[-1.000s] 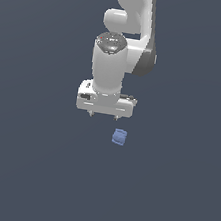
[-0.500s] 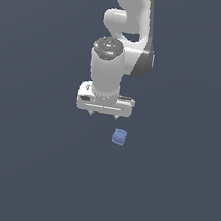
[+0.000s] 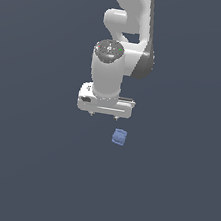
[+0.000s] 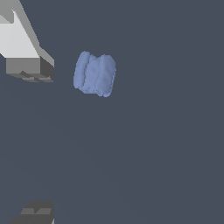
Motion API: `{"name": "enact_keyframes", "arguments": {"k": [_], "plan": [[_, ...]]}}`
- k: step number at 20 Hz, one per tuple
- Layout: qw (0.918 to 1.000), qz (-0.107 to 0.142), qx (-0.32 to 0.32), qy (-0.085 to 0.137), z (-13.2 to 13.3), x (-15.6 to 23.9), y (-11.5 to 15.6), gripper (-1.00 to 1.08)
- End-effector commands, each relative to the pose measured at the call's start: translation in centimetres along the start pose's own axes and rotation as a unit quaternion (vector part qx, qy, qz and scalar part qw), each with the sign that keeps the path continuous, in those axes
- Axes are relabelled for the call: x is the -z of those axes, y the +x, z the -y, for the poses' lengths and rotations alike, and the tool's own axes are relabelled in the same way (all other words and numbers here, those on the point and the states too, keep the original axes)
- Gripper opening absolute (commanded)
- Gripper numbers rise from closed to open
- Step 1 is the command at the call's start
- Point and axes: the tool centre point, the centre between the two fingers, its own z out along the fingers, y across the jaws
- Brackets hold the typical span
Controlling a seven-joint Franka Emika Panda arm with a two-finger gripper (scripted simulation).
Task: Pick up the object and move it to a goal position.
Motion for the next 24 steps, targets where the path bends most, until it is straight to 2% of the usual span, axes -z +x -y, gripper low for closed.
{"name": "enact_keyframes", "arguments": {"k": [1,16,24], "plan": [[1.0000,-0.001,-0.005,0.000,0.5,-0.5,0.1,1.00],[0.9966,-0.023,-0.079,-0.002,7.0,-6.2,1.6,1.00],[0.9945,-0.029,-0.101,-0.001,8.9,-7.8,1.8,1.00]]}}
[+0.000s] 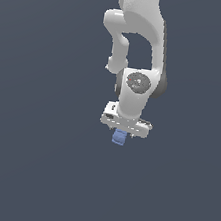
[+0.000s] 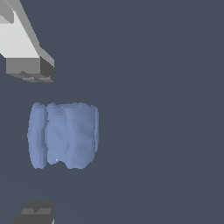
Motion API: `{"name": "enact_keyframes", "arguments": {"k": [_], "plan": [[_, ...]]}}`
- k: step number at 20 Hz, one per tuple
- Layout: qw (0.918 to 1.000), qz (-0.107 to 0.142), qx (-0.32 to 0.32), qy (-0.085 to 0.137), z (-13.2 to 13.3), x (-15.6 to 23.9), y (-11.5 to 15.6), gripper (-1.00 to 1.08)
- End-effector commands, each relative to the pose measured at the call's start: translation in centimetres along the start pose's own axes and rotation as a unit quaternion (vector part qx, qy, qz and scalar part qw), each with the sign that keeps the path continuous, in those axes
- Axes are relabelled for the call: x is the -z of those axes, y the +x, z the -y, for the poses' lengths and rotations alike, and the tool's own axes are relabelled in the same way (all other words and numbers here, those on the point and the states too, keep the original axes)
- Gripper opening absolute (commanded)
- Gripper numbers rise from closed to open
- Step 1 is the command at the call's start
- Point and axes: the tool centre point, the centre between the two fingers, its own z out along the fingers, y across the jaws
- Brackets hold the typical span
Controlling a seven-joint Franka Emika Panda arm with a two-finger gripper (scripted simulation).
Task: Pick up the object and move it to a goal position.
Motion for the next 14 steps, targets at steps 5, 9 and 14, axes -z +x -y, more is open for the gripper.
{"name": "enact_keyframes", "arguments": {"k": [5,9,14], "plan": [[1.0000,-0.001,-0.004,0.000,0.3,-0.3,-0.1,1.00],[1.0000,-0.001,-0.004,0.000,0.3,-1.2,-0.1,1.00],[1.0000,-0.002,-0.005,0.000,0.3,-3.9,-0.2,1.00]]}}
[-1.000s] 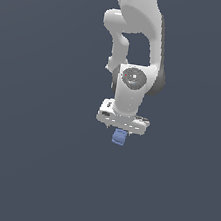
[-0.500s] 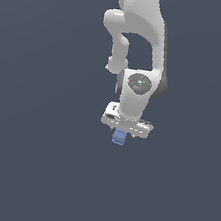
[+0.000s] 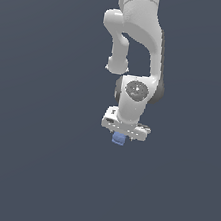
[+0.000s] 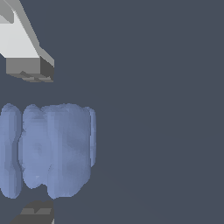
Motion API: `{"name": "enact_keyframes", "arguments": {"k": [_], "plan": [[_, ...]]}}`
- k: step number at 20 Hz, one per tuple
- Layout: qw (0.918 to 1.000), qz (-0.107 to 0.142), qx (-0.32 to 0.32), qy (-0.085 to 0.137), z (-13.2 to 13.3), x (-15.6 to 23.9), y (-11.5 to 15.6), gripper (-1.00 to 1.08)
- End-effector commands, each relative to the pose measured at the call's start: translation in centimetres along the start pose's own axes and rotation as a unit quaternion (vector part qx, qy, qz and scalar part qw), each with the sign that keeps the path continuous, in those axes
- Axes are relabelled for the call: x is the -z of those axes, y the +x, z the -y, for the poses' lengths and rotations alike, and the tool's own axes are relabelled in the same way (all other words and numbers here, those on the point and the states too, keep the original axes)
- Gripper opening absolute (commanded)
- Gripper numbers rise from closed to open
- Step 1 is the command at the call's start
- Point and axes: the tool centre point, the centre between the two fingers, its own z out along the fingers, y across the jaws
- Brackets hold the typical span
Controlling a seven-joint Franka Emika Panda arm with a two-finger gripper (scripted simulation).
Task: Pick up the object and move it to a goal position.
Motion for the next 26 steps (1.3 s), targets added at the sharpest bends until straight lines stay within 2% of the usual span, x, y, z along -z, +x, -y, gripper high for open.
{"name": "enact_keyframes", "arguments": {"k": [1,7,8,20,26], "plan": [[1.0000,0.000,-0.001,0.000,0.0,-1.3,-0.1,1.00],[1.0000,0.000,-0.001,0.000,0.0,-2.3,0.1,1.00],[1.0000,0.000,-0.001,0.000,0.0,-2.3,0.1,-1.00],[1.0000,0.000,-0.001,0.000,0.0,-2.2,0.0,-1.00],[1.0000,0.000,-0.001,0.000,-0.1,-0.6,-0.2,-1.00]]}}
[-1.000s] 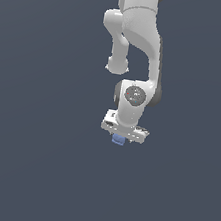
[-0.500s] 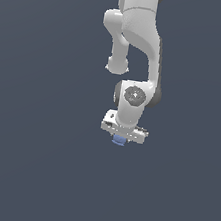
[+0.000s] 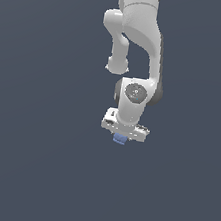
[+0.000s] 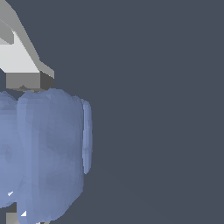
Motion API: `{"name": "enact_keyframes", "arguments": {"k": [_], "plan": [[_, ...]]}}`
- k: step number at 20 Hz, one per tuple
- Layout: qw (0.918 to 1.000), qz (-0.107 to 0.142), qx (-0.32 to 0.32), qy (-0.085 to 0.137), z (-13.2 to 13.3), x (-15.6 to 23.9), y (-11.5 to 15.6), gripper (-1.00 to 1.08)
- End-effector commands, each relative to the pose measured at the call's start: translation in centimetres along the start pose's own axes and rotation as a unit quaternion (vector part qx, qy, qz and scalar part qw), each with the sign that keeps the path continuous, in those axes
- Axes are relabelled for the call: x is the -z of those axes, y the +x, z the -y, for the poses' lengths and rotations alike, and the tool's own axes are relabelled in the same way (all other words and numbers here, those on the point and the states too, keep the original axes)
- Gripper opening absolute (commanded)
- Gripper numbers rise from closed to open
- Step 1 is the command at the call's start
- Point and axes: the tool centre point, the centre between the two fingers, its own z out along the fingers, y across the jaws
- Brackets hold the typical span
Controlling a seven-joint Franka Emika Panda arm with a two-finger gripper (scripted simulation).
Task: Pick up the object and move it to a goal position.
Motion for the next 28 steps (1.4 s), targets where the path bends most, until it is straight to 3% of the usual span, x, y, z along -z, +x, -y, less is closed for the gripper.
{"name": "enact_keyframes", "arguments": {"k": [1,8,21,28], "plan": [[1.0000,-0.001,0.000,0.000,-0.1,1.0,-0.1,-1.00],[1.0000,-0.001,0.000,0.000,-0.4,5.8,-0.8,-1.00],[1.0000,-0.001,0.000,0.000,-1.4,19.5,-2.5,-1.00],[1.0000,-0.001,0.000,0.000,-1.7,24.6,-3.0,-1.00]]}}
